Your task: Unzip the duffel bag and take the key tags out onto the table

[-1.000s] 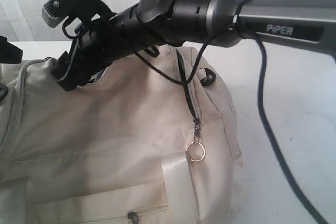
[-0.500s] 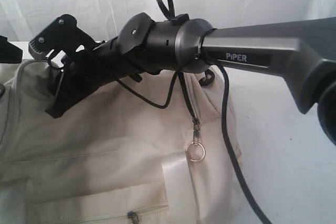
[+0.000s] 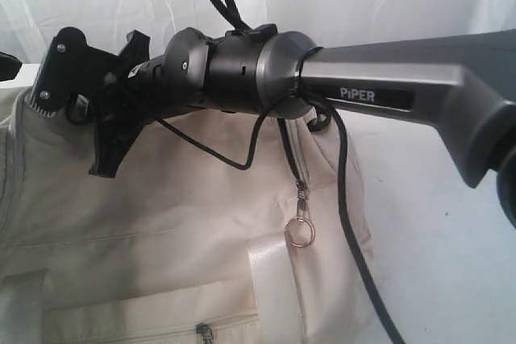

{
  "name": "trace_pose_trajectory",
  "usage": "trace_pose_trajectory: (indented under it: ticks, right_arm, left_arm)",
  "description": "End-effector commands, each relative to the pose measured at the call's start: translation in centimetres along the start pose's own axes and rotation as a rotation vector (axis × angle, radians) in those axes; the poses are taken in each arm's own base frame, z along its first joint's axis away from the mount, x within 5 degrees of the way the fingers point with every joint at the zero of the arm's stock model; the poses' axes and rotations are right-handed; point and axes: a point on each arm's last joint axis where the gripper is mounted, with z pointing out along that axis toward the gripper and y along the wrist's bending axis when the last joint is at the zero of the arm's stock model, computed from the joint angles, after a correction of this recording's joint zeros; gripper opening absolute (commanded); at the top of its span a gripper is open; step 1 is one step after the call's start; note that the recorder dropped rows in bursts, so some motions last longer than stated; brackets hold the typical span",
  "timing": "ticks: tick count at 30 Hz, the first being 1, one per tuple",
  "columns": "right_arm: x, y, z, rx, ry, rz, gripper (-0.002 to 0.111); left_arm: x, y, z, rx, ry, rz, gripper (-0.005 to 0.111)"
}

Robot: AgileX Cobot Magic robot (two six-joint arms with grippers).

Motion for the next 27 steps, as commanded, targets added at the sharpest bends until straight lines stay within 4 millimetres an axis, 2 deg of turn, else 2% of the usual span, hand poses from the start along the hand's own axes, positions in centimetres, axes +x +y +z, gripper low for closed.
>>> trace_pose_trajectory:
  ticks: [1, 5, 10, 13, 17, 22, 27]
  right_arm:
    - [-1.5, -1.1, -1.7, 0.047, -0.035, -0.062, 0.004]
    - [-1.7, -0.7, -2.8, -0.052, 0.004, -0.185, 0.004]
    - [-1.4, 0.6, -3.3, -0.208, 0.047, -0.201, 0.005]
    - [-1.2, 1.0, -3.3, -0.248, 0.062, -0.17, 0.01]
    - [-1.2, 0.9, -3.3, -0.237, 0.076, -0.041, 0.026]
    - [-1.3, 0.4, -3.2, -0.179, 0.075, 0.133, 0.06]
    - [-2.2, -1.3, -3.4, -0.009, -0.01, 0.211, 0.063]
  left_arm:
    - [0.4, 0.0, 0.8, 0.022, 0.017, 0.127, 0.048]
    - [1.1, 0.3, 2.7, 0.056, 0.057, 0.228, 0.048]
    - [1.0, 0.4, 3.7, 0.061, 0.024, 0.139, 0.04]
    - [1.0, 0.0, 3.7, 0.102, 0.021, 0.115, 0.032]
    - [1.1, -0.4, 3.6, 0.151, 0.034, 0.107, 0.031]
    - [1.1, -0.5, 3.6, 0.156, 0.042, 0.02, 0.031]
    - [1.6, -0.9, 3.4, 0.208, 0.09, 0.049, 0.031]
